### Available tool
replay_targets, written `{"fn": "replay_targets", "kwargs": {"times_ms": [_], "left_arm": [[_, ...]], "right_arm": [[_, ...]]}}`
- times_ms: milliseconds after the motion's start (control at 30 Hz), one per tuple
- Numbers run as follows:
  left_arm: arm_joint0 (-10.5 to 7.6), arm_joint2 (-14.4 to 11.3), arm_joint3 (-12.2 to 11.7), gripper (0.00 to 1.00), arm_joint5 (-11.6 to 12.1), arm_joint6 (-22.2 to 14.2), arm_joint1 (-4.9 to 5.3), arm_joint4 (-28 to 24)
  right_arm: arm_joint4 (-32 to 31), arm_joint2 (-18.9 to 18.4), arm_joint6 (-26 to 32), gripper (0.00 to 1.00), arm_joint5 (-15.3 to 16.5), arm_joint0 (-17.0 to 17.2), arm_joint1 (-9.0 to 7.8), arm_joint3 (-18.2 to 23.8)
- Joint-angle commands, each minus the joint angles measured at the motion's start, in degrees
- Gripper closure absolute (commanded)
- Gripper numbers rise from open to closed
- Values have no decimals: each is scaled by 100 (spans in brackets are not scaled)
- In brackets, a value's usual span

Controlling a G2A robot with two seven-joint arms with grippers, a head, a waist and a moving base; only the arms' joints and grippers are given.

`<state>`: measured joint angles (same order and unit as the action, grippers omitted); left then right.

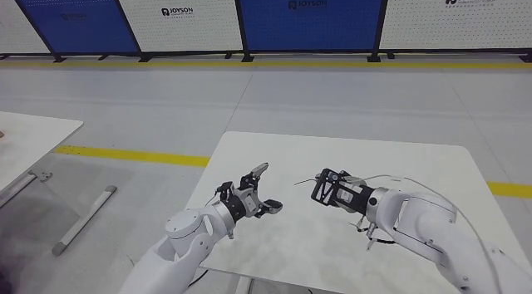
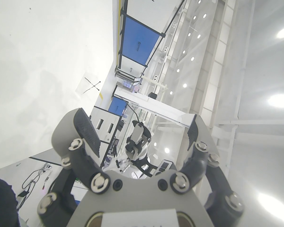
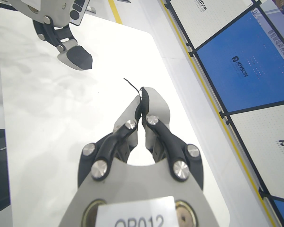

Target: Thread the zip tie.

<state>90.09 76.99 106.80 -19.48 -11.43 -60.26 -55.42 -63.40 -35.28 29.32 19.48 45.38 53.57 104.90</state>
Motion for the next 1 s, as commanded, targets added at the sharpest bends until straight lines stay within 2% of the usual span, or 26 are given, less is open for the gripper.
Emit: {"fn": "replay_targets", "kwargs": {"times_ms": [0, 67, 133, 200, 300, 400, 467, 767, 867, 967], "left_arm": [[4, -55, -28, 0, 0, -61, -7, -53], [-9, -117, -139, 0, 0, -128, -15, -436], [-142, -194, -278, 0, 0, 30, 5, -761], [-256, -344, -320, 0, 0, 172, 29, -1034], [-482, -606, -348, 0, 0, 348, 118, -1290], [-768, -843, -347, 0, 0, 930, 205, -1462], [-938, -1031, -315, 0, 0, 1132, 242, -1627], [-934, -1039, -324, 0, 33, 1137, 238, -1600], [-957, -1140, -341, 0, 4, 1118, 211, -1578], [-1067, -1272, -356, 0, 0, 1197, 174, -1613]], "right_arm": [[0, 0, 0, 100, 0, 0, 0, 0], [-173, 12, -51, 100, 0, 23, 4, 17], [-516, 108, -147, 100, 0, -16, 9, 122], [-708, 225, -219, 100, 0, -85, -3, 132], [-884, 482, -218, 100, 0, -269, -42, 157], [-1028, 837, -209, 100, 0, -497, -99, 176], [-972, 1010, -209, 100, 0, -653, -139, 154], [-957, 1021, -215, 100, 0, -672, -144, 148], [-957, 1021, -215, 100, 0, -672, -144, 148], [-957, 1021, -215, 100, 0, -672, -144, 148]]}}
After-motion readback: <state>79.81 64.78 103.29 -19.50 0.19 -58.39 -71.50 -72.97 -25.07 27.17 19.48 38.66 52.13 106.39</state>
